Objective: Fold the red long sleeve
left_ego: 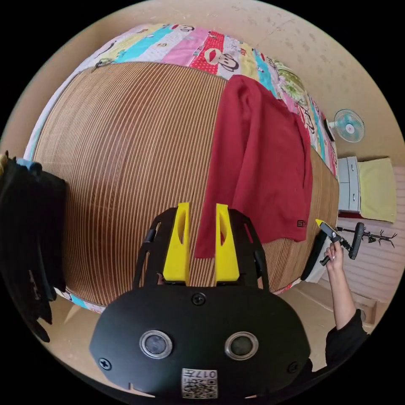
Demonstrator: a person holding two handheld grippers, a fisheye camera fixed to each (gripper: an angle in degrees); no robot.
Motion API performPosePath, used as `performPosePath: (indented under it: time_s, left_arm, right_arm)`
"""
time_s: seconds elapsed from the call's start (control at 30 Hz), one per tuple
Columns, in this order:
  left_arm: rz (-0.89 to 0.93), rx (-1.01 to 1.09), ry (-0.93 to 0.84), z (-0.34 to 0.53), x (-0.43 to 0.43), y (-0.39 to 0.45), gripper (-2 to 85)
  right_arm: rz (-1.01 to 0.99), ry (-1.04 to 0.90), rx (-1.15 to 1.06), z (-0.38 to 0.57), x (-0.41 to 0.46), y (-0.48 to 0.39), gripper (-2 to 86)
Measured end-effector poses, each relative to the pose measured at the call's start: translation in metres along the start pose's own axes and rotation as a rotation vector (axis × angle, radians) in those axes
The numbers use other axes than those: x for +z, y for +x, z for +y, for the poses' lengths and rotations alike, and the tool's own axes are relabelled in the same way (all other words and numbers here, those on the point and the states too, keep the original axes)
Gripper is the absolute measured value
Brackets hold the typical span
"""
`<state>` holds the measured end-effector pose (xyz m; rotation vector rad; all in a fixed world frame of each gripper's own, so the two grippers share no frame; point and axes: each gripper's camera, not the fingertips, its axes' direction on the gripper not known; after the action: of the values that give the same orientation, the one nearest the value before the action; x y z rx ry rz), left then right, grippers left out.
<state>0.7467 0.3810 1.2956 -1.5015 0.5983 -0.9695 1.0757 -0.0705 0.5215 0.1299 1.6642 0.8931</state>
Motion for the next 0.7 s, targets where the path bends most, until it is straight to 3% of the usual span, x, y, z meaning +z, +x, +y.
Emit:
performPosePath:
  time_s: [0.13, 0.27, 0.37, 0.4, 0.53, 0.57, 0.63, 0.7]
  left_arm:
    - [0.176, -0.072, -0.014, 0.053, 0.034, -0.060, 10.9]
    - [0.006, 0.025, 0.019, 0.092, 0.002, -0.064, 5.0]
    - [0.088, 0.059, 0.007, 0.101, -0.056, -0.096, 1.3]
    - [0.103, 0.043, 0.049, 0.104, -0.079, -0.108, 1.0]
    - [0.046, -0.296, 0.608, 0.170, -0.293, -0.217, 0.8]
    - [0.055, -0.388, 0.745, 0.200, -0.337, -0.243, 1.1]
    - [0.059, -0.480, 0.839, 0.235, -0.374, -0.267, 6.6]
    - [0.070, -0.415, 0.787, 0.247, -0.385, -0.274, 8.0]
  right_arm:
    - [0.025, 0.030, 0.073, 0.063, 0.045, 0.057, 11.9]
    - [-0.056, 0.201, 0.123, 0.096, 0.004, 0.100, 10.4]
    - [-0.017, 0.317, 0.073, 0.107, -0.042, 0.130, 10.2]
    - [0.022, 0.277, 0.039, 0.102, -0.046, 0.141, 10.7]
    - [0.131, -0.048, -0.026, 0.088, -0.011, 0.178, 8.6]
    - [0.152, -0.054, -0.040, 0.090, -0.010, 0.179, 7.9]
    - [0.214, -0.046, -0.146, 0.103, -0.024, 0.178, 4.4]
    - [0.156, -0.059, -0.168, 0.104, -0.051, 0.195, 3.1]
